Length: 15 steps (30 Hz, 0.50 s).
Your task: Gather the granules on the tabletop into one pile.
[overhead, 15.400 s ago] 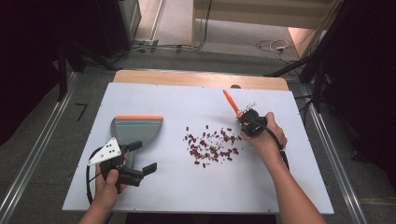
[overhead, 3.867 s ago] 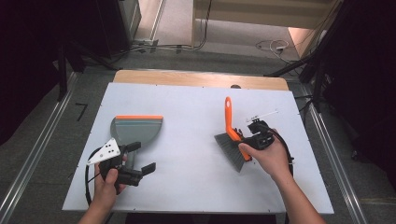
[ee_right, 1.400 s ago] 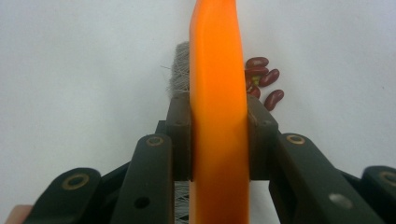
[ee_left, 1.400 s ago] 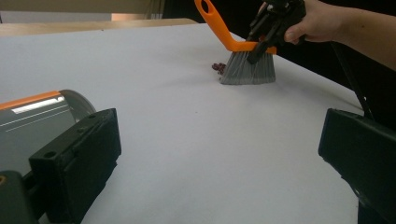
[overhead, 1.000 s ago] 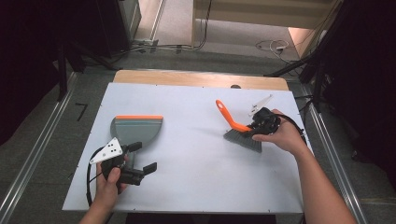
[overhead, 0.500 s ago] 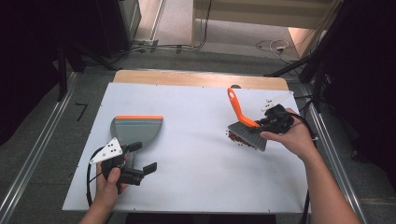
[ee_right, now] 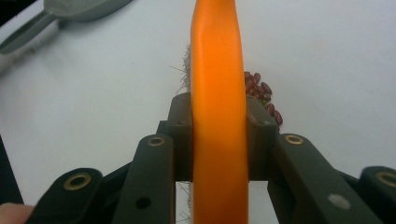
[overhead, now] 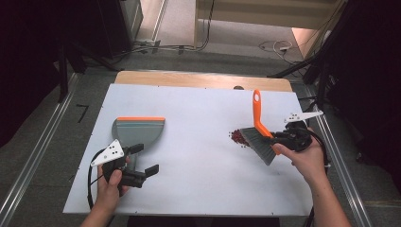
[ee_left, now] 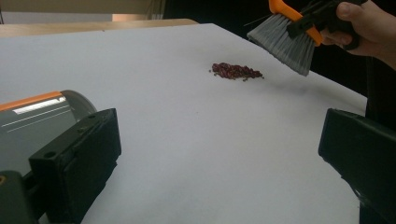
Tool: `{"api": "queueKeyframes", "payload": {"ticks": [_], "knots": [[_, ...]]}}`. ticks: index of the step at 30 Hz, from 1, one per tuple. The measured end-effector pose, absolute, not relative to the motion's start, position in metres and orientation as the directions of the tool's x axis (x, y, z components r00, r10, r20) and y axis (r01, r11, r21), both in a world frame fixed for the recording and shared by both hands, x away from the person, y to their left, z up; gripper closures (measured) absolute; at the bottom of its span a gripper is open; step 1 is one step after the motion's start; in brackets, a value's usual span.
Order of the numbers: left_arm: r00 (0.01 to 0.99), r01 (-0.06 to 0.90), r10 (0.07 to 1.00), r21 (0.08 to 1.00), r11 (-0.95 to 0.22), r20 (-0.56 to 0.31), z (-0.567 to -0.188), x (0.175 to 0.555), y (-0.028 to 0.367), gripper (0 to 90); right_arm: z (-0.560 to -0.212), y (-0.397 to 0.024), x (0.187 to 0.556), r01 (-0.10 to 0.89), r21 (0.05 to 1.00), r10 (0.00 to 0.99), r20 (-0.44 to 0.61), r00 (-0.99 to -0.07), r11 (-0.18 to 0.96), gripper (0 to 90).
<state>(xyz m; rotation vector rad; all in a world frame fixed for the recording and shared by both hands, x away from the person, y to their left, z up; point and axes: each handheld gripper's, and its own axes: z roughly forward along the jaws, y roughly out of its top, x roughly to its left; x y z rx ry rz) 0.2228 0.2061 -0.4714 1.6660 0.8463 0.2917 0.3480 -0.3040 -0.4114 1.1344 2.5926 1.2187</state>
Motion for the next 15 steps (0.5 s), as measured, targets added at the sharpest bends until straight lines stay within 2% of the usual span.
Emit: {"api": "queueKeyframes", "payload": {"ticks": [15], "knots": [[0.702, 0.358, 0.671, 0.932, -0.047, -0.236, -0.470, 0.222, 0.208, 0.2, -0.430, -0.336, 0.319, 0.665, 0.689, 0.717, 0.306, -0.626, 0.287, 68.0]]}}
